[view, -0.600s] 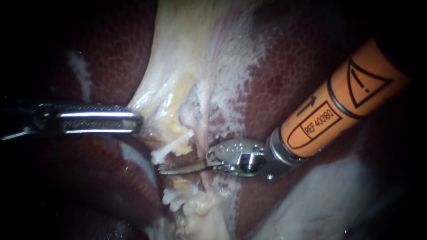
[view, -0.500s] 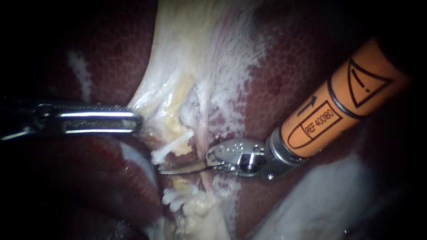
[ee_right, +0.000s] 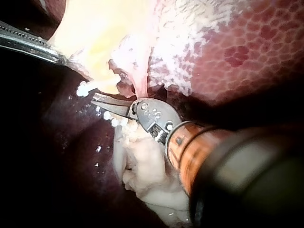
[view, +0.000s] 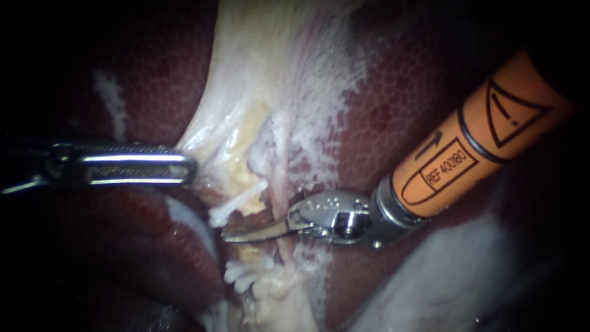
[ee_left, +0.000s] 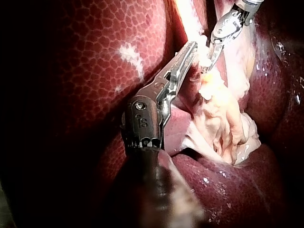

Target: Go back from the cut left tube

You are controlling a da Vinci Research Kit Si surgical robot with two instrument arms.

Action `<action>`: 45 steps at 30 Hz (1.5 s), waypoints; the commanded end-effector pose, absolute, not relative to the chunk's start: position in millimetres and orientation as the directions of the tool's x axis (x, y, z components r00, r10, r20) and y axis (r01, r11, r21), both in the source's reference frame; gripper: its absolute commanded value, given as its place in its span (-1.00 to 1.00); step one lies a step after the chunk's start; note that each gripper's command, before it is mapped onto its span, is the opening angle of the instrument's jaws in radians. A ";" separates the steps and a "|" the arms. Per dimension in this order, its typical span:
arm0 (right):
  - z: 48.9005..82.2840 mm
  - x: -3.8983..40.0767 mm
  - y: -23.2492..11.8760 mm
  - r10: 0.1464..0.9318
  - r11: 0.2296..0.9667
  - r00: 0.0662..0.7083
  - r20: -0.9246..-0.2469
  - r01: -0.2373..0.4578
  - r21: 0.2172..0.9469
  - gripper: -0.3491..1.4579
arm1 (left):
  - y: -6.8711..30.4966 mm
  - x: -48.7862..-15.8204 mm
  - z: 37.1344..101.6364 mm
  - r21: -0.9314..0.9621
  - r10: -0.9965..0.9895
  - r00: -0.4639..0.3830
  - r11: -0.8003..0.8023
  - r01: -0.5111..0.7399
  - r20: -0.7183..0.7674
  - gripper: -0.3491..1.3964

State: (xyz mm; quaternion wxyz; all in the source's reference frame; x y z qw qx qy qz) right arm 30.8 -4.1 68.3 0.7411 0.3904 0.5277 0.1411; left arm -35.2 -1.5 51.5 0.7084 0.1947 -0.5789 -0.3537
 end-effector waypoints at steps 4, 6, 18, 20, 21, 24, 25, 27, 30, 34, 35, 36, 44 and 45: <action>68.3 30.5 -4.1 0.608 0.668 0.399 -0.686 0.209 0.714 -0.18 | -1.5 -35.1 51.6 0.685 -0.726 0.080 0.674 0.275 0.683 -1.00; 68.3 30.5 -4.1 0.602 0.675 0.394 -0.695 0.214 0.706 0.02 | -1.5 -35.1 51.6 0.685 -0.726 0.080 0.674 0.275 0.683 -1.00; 68.1 30.0 -3.7 0.597 0.679 0.387 -0.703 0.222 0.699 0.10 | -1.4 -35.1 51.7 0.685 -0.726 0.080 0.674 0.275 0.683 -1.00; 68.0 29.8 -3.6 0.598 0.680 0.386 -0.703 0.220 0.699 0.06 | -1.4 -35.1 51.7 0.685 -0.726 0.080 0.674 0.275 0.683 -1.00; 67.9 29.6 -3.5 0.598 0.681 0.386 -0.703 0.219 0.699 0.06 | -1.4 -35.1 51.7 0.685 -0.726 0.080 0.674 0.275 0.683 -1.00; 67.7 28.9 -3.2 0.595 0.685 0.384 -0.706 0.216 0.695 0.06 | -1.4 -35.1 51.7 0.685 -0.726 0.080 0.674 0.275 0.683 -1.00; 67.6 28.6 -3.1 0.596 0.685 0.384 -0.705 0.216 0.696 0.06 | -1.4 -35.1 51.7 0.685 -0.726 0.080 0.674 0.275 0.683 -1.00; 67.3 27.8 -2.8 0.597 0.687 0.383 -0.705 0.209 0.696 0.06 | -1.4 -35.1 51.8 0.685 -0.726 0.080 0.674 0.275 0.683 -1.00; 67.0 26.6 -2.3 0.591 0.696 0.379 -0.712 0.206 0.688 0.10 | -1.4 -35.1 51.8 0.685 -0.726 0.080 0.674 0.275 0.683 -1.00; 66.5 24.9 -1.7 0.577 0.714 0.373 -0.727 0.203 0.671 0.23 | -1.4 -35.0 51.8 0.685 -0.726 0.080 0.674 0.275 0.683 -1.00; 66.4 24.5 -1.5 0.574 0.718 0.371 -0.730 0.201 0.666 0.25 | -1.4 -35.0 51.8 0.685 -0.726 0.080 0.674 0.275 0.683 -1.00; 66.2 24.0 -1.4 0.566 0.726 0.369 -0.737 0.201 0.658 0.26 | -1.4 -35.0 51.9 0.685 -0.726 0.080 0.675 0.274 0.683 -1.00; 64.7 19.4 1.1 0.501 0.807 0.349 -0.792 0.143 0.573 0.49 | -1.4 -35.0 51.9 0.685 -0.726 0.080 0.675 0.274 0.683 -1.00; 64.5 18.9 1.5 0.491 0.818 0.348 -0.799 0.130 0.560 0.54 | -1.4 -35.0 51.9 0.685 -0.726 0.080 0.675 0.274 0.683 -1.00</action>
